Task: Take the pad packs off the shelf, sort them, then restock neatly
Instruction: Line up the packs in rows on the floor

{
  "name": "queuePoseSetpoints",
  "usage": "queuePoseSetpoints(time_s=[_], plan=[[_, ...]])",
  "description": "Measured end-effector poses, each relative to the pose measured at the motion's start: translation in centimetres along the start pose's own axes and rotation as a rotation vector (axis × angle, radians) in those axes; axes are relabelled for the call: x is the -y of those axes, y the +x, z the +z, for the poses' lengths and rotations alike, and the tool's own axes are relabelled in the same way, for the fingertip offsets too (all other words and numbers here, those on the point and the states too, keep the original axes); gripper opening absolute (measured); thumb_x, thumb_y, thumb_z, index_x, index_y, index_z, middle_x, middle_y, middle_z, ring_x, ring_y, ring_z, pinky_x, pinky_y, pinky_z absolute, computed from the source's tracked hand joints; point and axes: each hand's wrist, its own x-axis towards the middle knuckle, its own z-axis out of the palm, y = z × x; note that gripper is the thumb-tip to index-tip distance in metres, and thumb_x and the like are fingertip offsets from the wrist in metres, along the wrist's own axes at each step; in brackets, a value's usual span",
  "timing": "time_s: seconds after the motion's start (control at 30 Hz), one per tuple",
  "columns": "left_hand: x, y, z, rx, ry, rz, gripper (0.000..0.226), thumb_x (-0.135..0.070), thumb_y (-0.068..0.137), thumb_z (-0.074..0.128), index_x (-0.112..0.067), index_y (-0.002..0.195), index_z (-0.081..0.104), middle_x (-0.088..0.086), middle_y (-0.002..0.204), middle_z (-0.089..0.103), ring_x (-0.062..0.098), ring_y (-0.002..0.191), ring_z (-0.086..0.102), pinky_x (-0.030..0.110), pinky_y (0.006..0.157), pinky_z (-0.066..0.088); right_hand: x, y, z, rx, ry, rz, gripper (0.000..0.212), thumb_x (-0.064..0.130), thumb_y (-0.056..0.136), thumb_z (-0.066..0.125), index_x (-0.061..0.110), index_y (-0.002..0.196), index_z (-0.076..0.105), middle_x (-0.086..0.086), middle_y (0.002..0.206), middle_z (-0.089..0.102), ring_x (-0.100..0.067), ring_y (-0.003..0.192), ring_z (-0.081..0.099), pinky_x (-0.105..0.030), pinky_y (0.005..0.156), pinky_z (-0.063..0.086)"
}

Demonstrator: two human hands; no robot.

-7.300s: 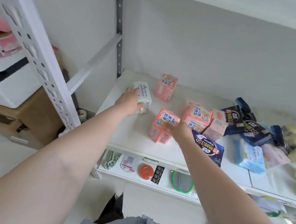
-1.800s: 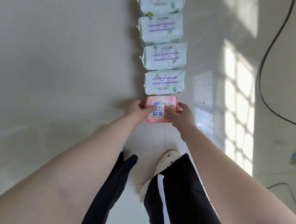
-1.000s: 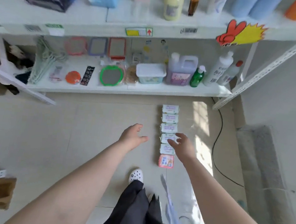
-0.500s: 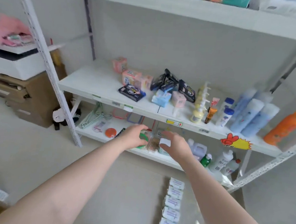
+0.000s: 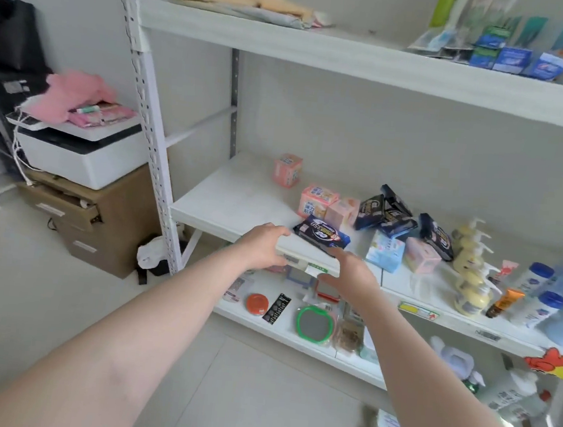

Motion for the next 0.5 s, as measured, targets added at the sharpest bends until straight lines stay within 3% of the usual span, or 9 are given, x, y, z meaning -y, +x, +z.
queuePoseSetpoints(time_s=[0.23, 0.5], plan=[[5.7, 7.7, -4.2, -0.009, 0.015, 0.027, 0.067, -0.026, 0.080, 0.071, -0.020, 0.141, 0.042, 0.008, 0.136, 0.046, 0.023, 0.123, 0.048, 0.031, 0.101, 0.040, 3.5, 8.8, -0.3, -0.011, -0.025, 0.017, 0.067, 0.034, 0.086, 0.069, 0.018, 0.144, 0.040, -0.010, 0.139, 0.052, -0.028, 0.126, 0.050, -0.037, 0.101, 0.044], [9.8, 19.1, -4.4, 0.015, 0.082, 0.000, 0.066, -0.026, 0.082, 0.068, -0.020, 0.142, 0.040, 0.007, 0.141, 0.042, 0.024, 0.127, 0.043, 0.031, 0.101, 0.040, 1.7, 21.7, -0.7, -0.017, -0.055, 0.016, 0.063, 0.034, 0.086, 0.068, 0.019, 0.142, 0.042, -0.008, 0.136, 0.055, -0.026, 0.117, 0.056, -0.035, 0.092, 0.047]])
